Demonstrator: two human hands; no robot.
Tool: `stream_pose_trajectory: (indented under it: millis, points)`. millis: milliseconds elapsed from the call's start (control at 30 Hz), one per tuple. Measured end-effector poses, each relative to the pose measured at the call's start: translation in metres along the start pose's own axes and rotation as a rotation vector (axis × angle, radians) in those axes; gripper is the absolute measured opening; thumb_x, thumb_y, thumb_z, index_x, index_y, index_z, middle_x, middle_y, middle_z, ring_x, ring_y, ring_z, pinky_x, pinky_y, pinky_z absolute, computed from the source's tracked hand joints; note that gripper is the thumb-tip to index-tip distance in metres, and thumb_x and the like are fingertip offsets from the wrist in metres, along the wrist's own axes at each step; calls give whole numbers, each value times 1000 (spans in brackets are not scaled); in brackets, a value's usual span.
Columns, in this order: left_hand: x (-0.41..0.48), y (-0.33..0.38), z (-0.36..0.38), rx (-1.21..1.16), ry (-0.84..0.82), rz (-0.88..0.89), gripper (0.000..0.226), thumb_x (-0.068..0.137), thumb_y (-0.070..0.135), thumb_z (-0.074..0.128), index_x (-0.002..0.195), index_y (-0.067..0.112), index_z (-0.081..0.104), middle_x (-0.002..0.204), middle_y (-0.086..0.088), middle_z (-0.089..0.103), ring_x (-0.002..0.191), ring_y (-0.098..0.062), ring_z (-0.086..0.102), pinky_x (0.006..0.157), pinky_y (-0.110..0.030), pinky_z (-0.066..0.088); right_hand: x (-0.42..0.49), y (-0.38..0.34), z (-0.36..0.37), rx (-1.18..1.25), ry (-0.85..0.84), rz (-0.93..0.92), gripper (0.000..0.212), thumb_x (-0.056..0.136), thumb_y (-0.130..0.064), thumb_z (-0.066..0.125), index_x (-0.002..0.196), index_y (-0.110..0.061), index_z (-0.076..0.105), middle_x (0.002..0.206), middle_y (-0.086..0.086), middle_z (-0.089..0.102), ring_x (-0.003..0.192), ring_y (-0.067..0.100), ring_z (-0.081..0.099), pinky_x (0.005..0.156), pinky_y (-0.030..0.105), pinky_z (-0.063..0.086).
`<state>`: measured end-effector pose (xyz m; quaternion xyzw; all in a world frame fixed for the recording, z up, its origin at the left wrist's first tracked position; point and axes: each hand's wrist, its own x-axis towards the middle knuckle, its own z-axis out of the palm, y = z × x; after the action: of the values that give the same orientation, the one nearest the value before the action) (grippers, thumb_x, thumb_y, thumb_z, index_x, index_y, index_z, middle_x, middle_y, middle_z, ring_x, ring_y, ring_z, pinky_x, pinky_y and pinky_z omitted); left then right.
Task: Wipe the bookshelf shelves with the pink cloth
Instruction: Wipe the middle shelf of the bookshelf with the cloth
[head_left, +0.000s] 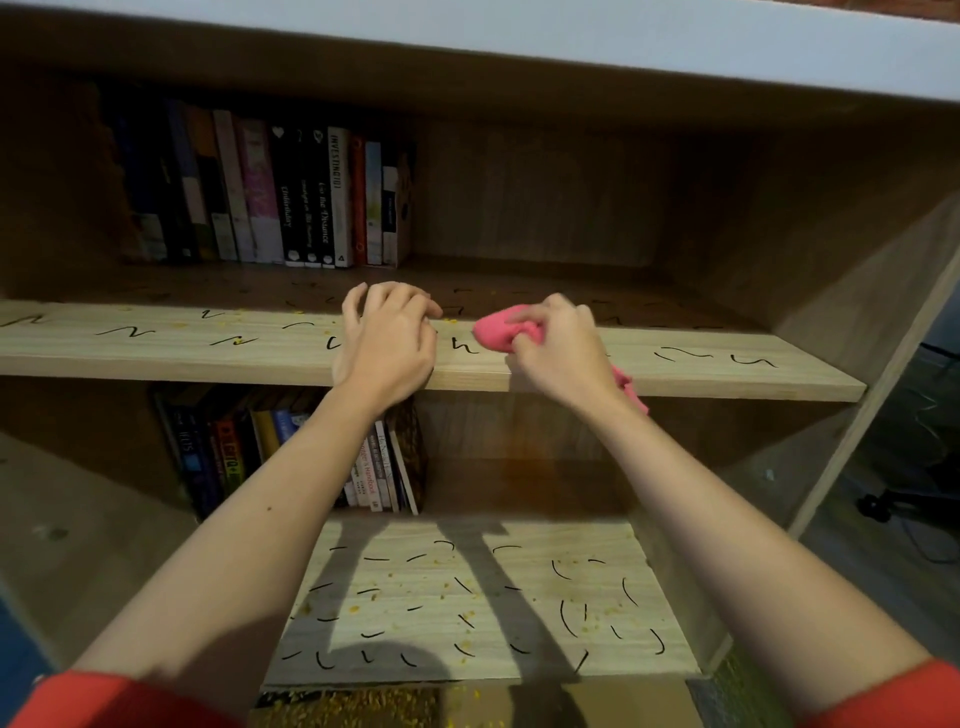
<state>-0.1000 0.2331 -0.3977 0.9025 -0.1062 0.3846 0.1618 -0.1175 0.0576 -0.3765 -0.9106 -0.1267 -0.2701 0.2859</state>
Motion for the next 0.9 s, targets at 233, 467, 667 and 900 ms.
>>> stream_pose_trajectory:
  millis: [233, 467, 667, 900]
  points:
    - [0, 1, -2, -54, -10, -14, 29, 96, 17, 39, 114, 17, 62, 122, 3, 54, 123, -14, 35, 107, -29, 9, -3, -4, -8, 106, 77, -24, 25, 92, -14, 52, 111, -16, 67, 111, 1, 56, 107, 14, 42, 92, 29, 41]
    - [15, 18, -3, -231, -151, -143, 29, 99, 22, 36, 110, 23, 63, 125, 4, 53, 126, -16, 33, 108, -37, 15, -14, 7, -16, 156, 75, -7, 25, 92, -14, 52, 111, -15, 67, 108, -1, 56, 106, 12, 44, 89, 25, 42]
    - [48, 65, 13, -175, -365, 26, 29, 97, 18, 40, 118, 25, 58, 132, 3, 48, 132, -15, 31, 113, -43, 3, 1, 40, -45, 107, 120, 62, 25, 91, -12, 53, 111, -15, 68, 111, 1, 57, 109, 18, 49, 92, 31, 46]
    - [66, 79, 31, -102, -592, -126, 30, 98, 25, 41, 124, 25, 55, 133, -1, 52, 130, -23, 38, 112, -50, 11, 54, 96, -73, 150, 122, 240, 25, 92, -10, 50, 112, -10, 66, 99, 3, 63, 76, 10, 57, 59, 17, 46]
